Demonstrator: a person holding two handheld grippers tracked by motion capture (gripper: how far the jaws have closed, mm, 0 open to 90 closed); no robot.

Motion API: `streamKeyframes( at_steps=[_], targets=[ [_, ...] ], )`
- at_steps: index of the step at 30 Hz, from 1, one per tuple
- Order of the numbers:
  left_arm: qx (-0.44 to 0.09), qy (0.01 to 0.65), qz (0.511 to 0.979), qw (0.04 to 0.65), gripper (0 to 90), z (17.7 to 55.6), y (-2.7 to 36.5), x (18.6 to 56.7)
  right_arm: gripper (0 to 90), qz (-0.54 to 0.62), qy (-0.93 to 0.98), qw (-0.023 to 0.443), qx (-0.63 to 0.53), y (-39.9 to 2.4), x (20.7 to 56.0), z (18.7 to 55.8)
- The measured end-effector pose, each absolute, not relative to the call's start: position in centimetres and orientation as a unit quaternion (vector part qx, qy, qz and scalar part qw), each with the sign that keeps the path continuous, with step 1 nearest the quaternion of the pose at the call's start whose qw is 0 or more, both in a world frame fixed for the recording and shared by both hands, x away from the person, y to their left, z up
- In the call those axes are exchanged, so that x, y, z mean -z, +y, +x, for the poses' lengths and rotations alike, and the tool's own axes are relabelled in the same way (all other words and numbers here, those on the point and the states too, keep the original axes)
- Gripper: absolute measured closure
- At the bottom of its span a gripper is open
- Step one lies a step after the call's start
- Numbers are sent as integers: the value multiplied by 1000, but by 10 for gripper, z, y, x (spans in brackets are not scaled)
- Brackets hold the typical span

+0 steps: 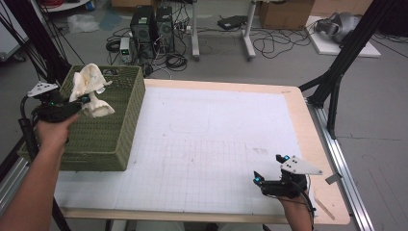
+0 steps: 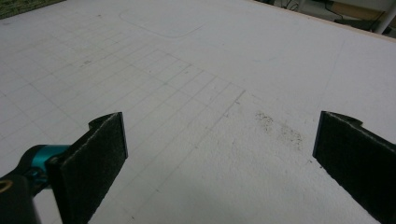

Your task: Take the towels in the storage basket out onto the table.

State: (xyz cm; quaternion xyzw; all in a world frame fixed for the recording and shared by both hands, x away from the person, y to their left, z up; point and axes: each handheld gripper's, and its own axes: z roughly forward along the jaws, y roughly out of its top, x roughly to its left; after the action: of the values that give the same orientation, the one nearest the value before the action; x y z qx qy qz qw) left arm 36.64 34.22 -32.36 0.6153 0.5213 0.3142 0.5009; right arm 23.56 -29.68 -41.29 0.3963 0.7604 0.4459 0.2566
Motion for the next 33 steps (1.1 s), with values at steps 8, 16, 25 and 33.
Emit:
streamKeyframes(
  at_steps=[8, 16, 25, 33],
  targets=[
    [-329, 472, 597, 560, 725, 352, 327, 307, 23, 396, 760, 257, -447, -296, 412, 235],
    [-323, 418, 599, 602, 725, 341, 298, 290, 23, 395, 761, 256, -447, -295, 412, 235],
    [-292, 359, 620, 633, 724, 333, 252, 280, 23, 395, 761, 256, -447, -295, 412, 235],
    [-258, 318, 651, 639, 721, 328, 204, 287, 23, 394, 761, 258, -446, -296, 412, 235]
  ],
)
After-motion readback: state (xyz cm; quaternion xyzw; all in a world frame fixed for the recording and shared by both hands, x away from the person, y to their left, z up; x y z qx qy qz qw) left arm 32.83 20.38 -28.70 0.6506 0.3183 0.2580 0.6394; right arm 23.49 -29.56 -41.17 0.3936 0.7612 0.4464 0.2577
